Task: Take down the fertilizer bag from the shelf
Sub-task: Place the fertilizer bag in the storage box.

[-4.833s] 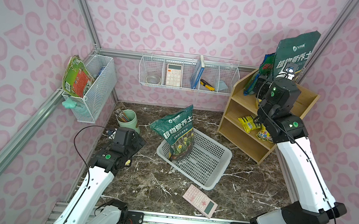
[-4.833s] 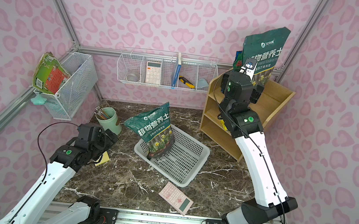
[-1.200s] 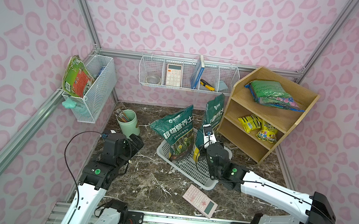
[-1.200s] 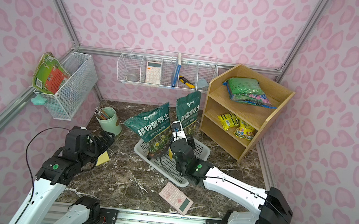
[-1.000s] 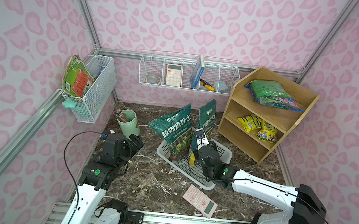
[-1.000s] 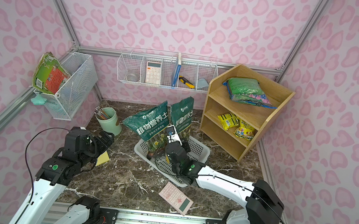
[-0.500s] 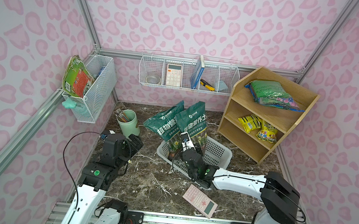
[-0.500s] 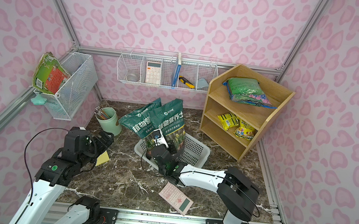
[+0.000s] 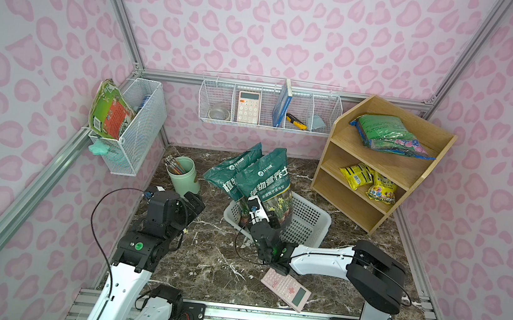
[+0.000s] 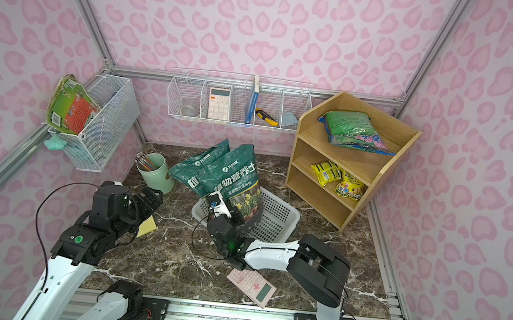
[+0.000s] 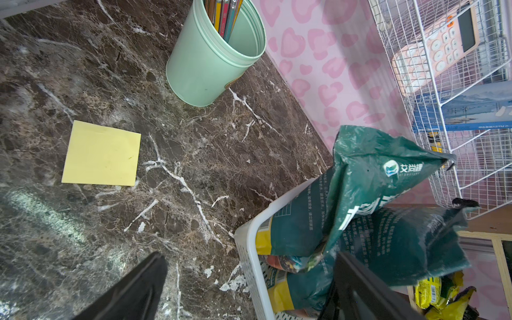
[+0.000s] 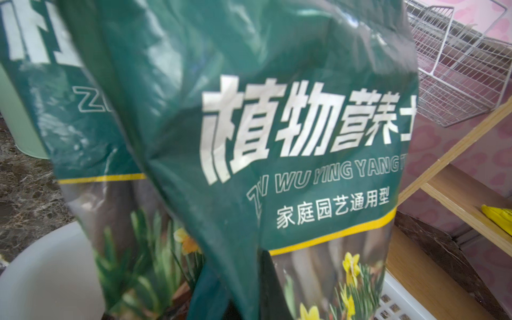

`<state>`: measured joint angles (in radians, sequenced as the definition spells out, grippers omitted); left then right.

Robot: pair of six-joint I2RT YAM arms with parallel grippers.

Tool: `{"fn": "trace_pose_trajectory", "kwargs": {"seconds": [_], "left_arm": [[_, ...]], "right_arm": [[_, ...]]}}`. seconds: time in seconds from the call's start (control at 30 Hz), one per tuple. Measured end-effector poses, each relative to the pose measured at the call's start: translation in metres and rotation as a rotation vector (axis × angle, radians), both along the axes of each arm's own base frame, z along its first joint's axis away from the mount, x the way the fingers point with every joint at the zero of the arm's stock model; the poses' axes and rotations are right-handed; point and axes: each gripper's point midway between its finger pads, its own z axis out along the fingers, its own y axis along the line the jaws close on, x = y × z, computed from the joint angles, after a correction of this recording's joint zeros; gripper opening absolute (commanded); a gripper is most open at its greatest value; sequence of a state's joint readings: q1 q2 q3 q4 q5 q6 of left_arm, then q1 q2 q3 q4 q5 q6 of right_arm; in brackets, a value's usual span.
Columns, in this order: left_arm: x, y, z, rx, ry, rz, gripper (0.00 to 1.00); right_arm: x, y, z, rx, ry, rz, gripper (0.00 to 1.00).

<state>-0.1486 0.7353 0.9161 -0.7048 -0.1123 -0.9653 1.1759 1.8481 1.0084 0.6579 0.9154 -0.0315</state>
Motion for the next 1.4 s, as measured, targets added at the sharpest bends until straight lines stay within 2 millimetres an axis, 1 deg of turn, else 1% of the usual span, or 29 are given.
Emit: {"fn": "trace_pose_trajectory", "kwargs": {"seconds": [0.13,0.17,0.2,0.3,0.47,0.57,0.67,0.8,0.83,0.87,0.9,0.93,0.97,1.03,1.07,1.13,1.17,1.27,1.4], "left_arm": [[0.000,0.000,0.001,0.000,-0.004,0.000,0.99],[-0.001,0.000,0.001,-0.001,-0.005,0.000,0.99],[-0.001,0.000,0.001,-0.001,-0.005,0.000,0.99],[-0.001,0.000,0.002,-0.001,-0.009,0.000,0.99],[-0.001,0.000,0.002,-0.003,-0.010,-0.003,0.99],[-0.002,0.000,0.002,-0.003,-0.011,-0.003,0.99],[-0.002,0.000,0.002,-0.004,-0.010,-0.003,0.99],[-0.002,-0.002,0.002,-0.008,-0.010,-0.009,0.99],[-0.002,-0.002,0.002,-0.010,-0.010,-0.012,0.99],[-0.002,-0.002,0.002,-0.010,-0.010,-0.012,0.99],[-0.002,-0.002,0.002,-0.010,-0.010,-0.012,0.99],[-0.002,-0.002,0.002,-0.010,-0.010,-0.011,0.99],[-0.002,-0.002,0.003,-0.010,-0.011,-0.011,0.99],[-0.002,-0.002,0.003,-0.010,-0.012,-0.011,0.99],[-0.002,-0.002,0.003,-0.010,-0.012,-0.011,0.99],[-0.002,-0.002,0.003,-0.010,-0.012,-0.011,0.99],[-0.002,-0.002,0.002,-0.010,-0.011,-0.011,0.99],[-0.002,-0.002,0.002,-0.010,-0.010,-0.011,0.99],[-0.002,-0.002,0.001,-0.010,-0.007,-0.011,0.99]], "right_arm": [[-0.004,0.007,-0.002,-0.013,0.016,0.048,0.65],[-0.006,0.007,0.000,-0.016,0.019,0.054,0.74],[-0.007,0.005,0.003,-0.017,0.020,0.059,0.78],[-0.010,-0.004,0.026,0.009,0.008,0.062,0.84],[-0.020,-0.025,0.085,0.125,-0.034,0.069,0.87],[-0.026,-0.044,0.112,0.187,-0.055,0.071,0.90],[-0.029,-0.065,0.125,0.251,-0.060,0.072,0.90],[-0.016,-0.087,0.124,0.328,-0.029,0.066,0.90],[-0.013,-0.089,0.122,0.336,-0.021,0.065,0.89],[-0.011,-0.089,0.121,0.348,-0.012,0.069,0.83],[-0.009,-0.088,0.119,0.349,-0.007,0.071,0.74],[-0.007,-0.085,0.118,0.349,0.001,0.077,0.60],[-0.006,-0.079,0.116,0.349,0.013,0.094,0.45],[-0.003,-0.064,0.115,0.343,0.031,0.123,0.25],[-0.002,-0.055,0.114,0.342,0.040,0.133,0.20],[0.001,-0.038,0.111,0.329,0.052,0.146,0.14],[0.003,-0.026,0.108,0.312,0.055,0.154,0.12],[0.009,0.000,0.092,0.262,0.058,0.157,0.00],[0.028,0.030,0.073,0.212,0.062,0.139,0.00]]}}
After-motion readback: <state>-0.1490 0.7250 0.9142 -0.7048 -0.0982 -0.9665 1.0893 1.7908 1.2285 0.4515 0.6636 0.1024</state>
